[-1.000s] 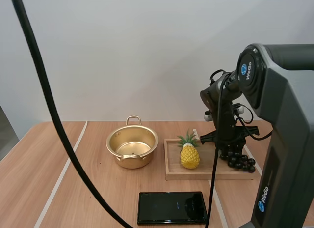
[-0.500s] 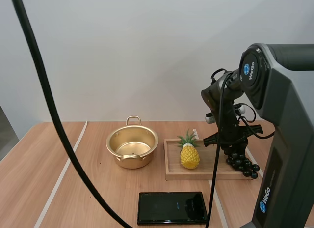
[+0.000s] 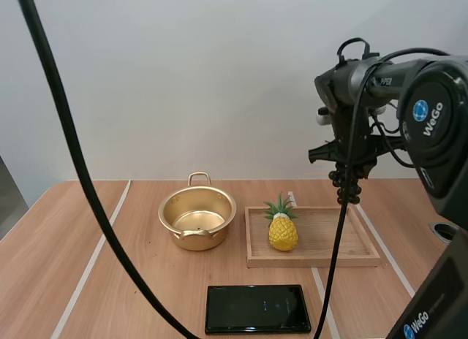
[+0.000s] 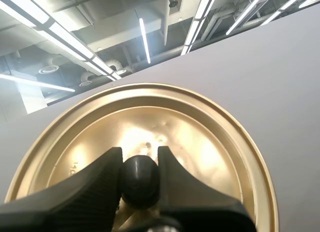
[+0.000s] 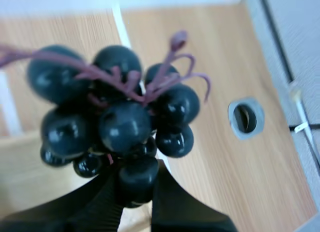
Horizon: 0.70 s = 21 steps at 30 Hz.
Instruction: Open the pot, put the grape inside, and close it
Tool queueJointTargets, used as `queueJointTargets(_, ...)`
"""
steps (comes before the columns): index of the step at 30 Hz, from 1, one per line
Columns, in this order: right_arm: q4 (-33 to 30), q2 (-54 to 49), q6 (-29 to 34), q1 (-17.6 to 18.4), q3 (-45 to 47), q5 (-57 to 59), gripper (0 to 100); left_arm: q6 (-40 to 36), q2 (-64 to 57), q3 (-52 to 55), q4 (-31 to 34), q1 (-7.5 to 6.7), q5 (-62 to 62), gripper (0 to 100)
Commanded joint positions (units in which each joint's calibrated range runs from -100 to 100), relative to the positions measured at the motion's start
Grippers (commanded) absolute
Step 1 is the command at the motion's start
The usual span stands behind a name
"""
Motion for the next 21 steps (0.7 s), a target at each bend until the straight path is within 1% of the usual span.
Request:
queueJointTargets(1,1.3,-2.4,-0.3,-0.2,-2.3,0.4,0,-0.1,-0.1,-0.1,0.0,-0.06,-0.7,0)
queueJointTargets(8,1.7,-6.0,-0.3,-0.2,-2.7,-0.7,0,1.9,-0.1,-0.1,0.0,-0.06,-0.7,0)
queueJointTargets(10,3.4,-6.8,-0.7,-0.2,-2.7,-1.2,0,2.0,-0.1,-0.1,0.0,-0.06,-0.7,0)
queueJointTargets(11,4.9,-7.1,-2.1,-0.2,-2.7,-2.3,0,2.0,-0.1,-0.1,-0.2,-0.06,-0.7,0)
queueJointTargets(14,11.6,-7.9,-10.9,-0.2,-2.7,-6.0,0,2.0,-0.3,-0.1,-0.4,-0.06,-0.5,0)
queueJointTargets(19,27.4,-8.4,-28.9,-0.2,-3.8,-8.2,0,2.0,-0.7,-0.1,-0.4,-0.06,-0.1,0)
queueJointTargets(21,33.2,-8.5,-34.3,-0.2,-3.9,-8.2,0,2.0,-1.0,-0.1,-0.4,-0.06,-0.1,0)
